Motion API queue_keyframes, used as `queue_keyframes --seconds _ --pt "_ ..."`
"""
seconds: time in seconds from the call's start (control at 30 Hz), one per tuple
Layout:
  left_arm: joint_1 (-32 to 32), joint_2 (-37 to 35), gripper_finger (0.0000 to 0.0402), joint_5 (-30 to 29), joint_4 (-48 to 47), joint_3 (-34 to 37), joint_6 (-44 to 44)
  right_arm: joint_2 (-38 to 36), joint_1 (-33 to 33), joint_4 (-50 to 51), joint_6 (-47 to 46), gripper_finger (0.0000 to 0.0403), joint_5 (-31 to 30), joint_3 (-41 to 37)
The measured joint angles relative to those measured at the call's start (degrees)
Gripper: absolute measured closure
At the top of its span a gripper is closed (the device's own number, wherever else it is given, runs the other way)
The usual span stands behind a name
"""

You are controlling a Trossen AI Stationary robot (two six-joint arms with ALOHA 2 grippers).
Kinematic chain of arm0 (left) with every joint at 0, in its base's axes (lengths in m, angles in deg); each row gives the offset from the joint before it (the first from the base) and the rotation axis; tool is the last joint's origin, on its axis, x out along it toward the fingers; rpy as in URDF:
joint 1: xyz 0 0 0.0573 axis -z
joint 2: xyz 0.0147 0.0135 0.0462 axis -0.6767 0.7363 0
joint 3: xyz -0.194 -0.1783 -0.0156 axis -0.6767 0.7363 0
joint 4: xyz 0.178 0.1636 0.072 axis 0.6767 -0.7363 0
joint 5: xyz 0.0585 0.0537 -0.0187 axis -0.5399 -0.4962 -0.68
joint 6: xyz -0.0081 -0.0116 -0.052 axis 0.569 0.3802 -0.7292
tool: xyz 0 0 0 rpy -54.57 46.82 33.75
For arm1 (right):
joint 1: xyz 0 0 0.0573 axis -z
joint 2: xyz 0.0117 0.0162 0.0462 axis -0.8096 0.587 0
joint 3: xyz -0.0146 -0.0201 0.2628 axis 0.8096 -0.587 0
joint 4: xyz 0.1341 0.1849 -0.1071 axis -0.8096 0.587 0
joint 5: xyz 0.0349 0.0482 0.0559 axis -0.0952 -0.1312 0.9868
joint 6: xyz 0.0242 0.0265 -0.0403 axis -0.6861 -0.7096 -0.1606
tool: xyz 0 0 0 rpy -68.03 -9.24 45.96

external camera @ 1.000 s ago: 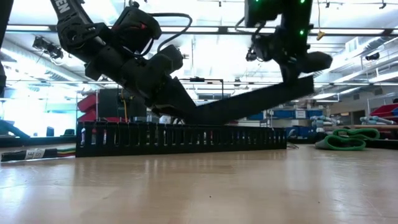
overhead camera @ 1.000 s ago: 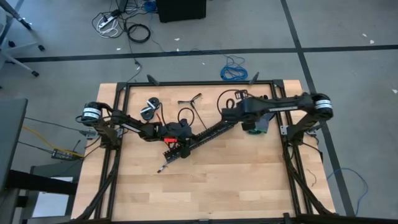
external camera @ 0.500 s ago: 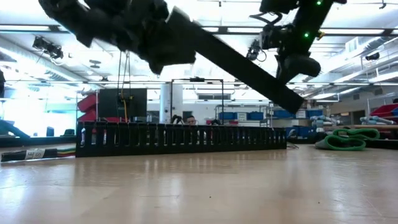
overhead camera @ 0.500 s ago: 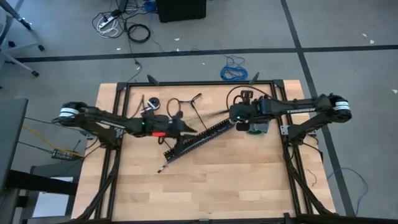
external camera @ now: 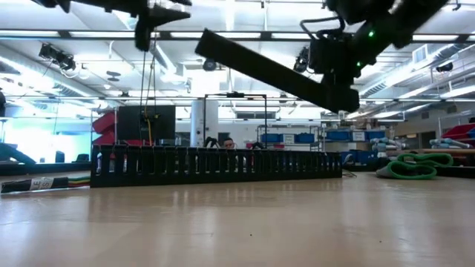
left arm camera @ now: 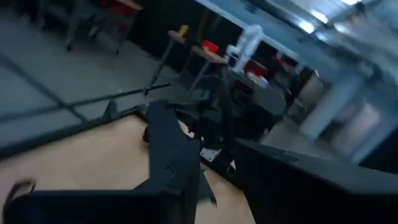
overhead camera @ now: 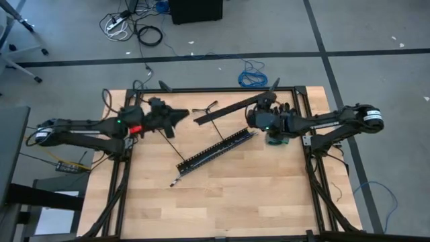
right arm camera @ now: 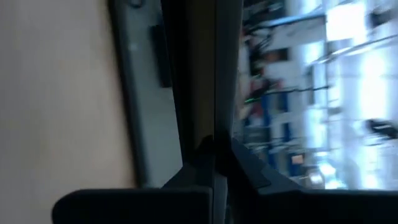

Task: Ziptie cables
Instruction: Insert the black cover of the black cable duct

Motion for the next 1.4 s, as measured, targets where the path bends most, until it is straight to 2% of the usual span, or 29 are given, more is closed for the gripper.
queue_keyframes --seconds 0.1,0.23,0.3,0.43,0.53,0.63,0.7,0.77,0.9,1.0,1.17,1.4 --pt "-2.19 -2.01 0.0310 0.06 -6.63 0.00 -8.54 1.14 -0.73 -20.01 15.08 0.0393 -4.13 -5.26" --pt "-4.45 -1.82 0.0310 0.80 -21.25 0.02 -23.84 1.97 -1.04 -36.18 22.69 0.0393 -1.09 -9.42" --pt "-5.00 -0.38 0.0310 2.46 -24.35 0.16 -31.81 2.83 -0.38 -43.84 24.13 0.0393 0.05 -10.65" --pt "-5.09 0.91 0.0310 5.75 -12.90 0.15 -36.18 6.74 2.19 -55.88 28.33 0.0393 5.97 -11.49" --pt "-5.12 2.13 0.0310 5.50 -1.97 -0.03 -36.24 11.74 4.39 -65.59 37.38 0.0393 7.40 -11.46" --pt "-5.15 2.53 0.0310 -0.25 5.21 -0.08 -34.62 17.93 6.68 -77.68 48.08 0.0393 10.02 -11.49" --pt "-5.15 2.78 0.0310 -6.14 4.11 -0.14 -34.52 21.45 8.05 -85.27 54.32 0.0393 12.40 -11.05" --pt "-5.15 3.07 0.0310 -11.30 0.43 0.08 -37.94 22.99 9.67 -84.72 56.91 0.0393 13.76 -10.33" --pt "-5.15 3.86 0.0310 -17.98 -5.55 0.09 -46.14 24.72 13.26 -84.75 54.21 0.0393 18.21 -8.55" --pt "-5.05 6.18 0.0310 -17.79 -6.91 0.10 -49.69 24.75 16.26 -84.75 53.34 0.0393 21.54 -7.30" --pt "-4.99 12.79 0.0310 -14.90 -1.80 0.09 -55.67 24.66 20.75 -84.81 53.08 0.0393 25.16 -4.66" --pt "-7.61 18.12 0.0310 -10.84 6.78 0.07 -57.80 24.71 22.73 -84.65 51.60 0.0391 27.66 -3.92"
